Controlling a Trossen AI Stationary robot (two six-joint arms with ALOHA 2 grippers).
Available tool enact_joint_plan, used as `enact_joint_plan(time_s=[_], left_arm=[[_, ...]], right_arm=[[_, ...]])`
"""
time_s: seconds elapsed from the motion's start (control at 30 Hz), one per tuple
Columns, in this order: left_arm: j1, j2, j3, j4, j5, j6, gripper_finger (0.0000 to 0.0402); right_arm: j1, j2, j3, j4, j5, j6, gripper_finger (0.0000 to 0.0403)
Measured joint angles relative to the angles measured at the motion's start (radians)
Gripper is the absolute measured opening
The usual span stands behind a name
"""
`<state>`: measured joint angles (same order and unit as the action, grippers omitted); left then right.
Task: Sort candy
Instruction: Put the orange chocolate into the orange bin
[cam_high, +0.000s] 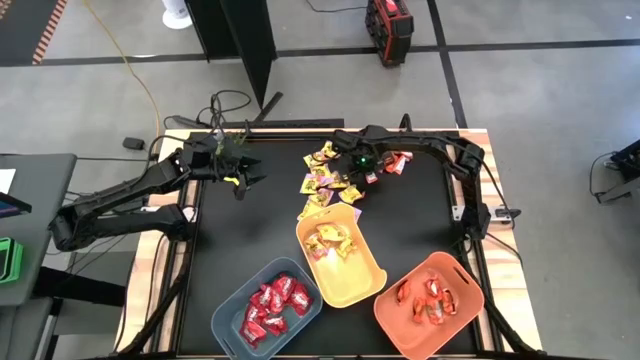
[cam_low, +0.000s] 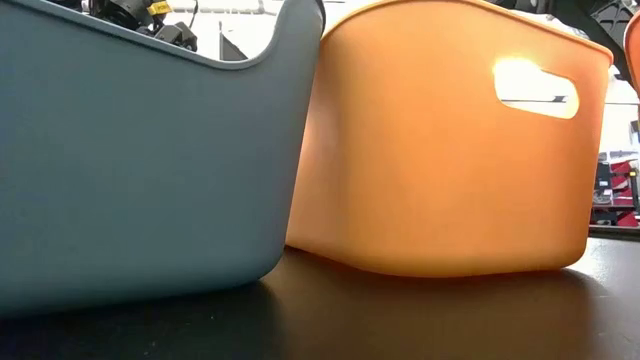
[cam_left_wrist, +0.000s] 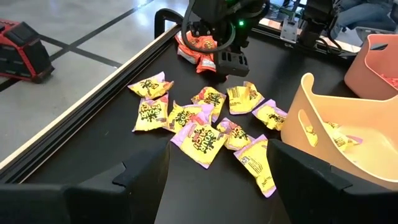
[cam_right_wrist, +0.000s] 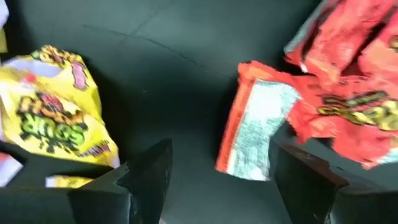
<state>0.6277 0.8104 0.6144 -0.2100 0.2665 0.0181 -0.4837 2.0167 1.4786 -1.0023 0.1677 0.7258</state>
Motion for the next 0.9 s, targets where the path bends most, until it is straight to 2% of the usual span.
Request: enact_joint_plan(time_s=[0.33,0.47,0.57,0.9], left_arm=[[0.000,0.000,0.001,0.000,0.001,0.009,0.0263],[0.000,0.000,0.001,0.000,0.001,0.009,0.0263],[0.000,0.000,0.001,0.000,0.001,0.009,0.0263],[0.000,0.000,0.001,0.000,0.001,0.008,0.0263]], right_arm=[[-0.016,0.002,-0.055,0.028,-0.005,0.010,0.0285],[-0.018,0.002,-0.055,0.027,-0.005,0.003,0.0264],[-0.019,0.002,-0.055,0.025,-0.005,0.000,0.0225],[-0.013,0.000,-0.055,0.024,-0.034,-0.038,0.0054]])
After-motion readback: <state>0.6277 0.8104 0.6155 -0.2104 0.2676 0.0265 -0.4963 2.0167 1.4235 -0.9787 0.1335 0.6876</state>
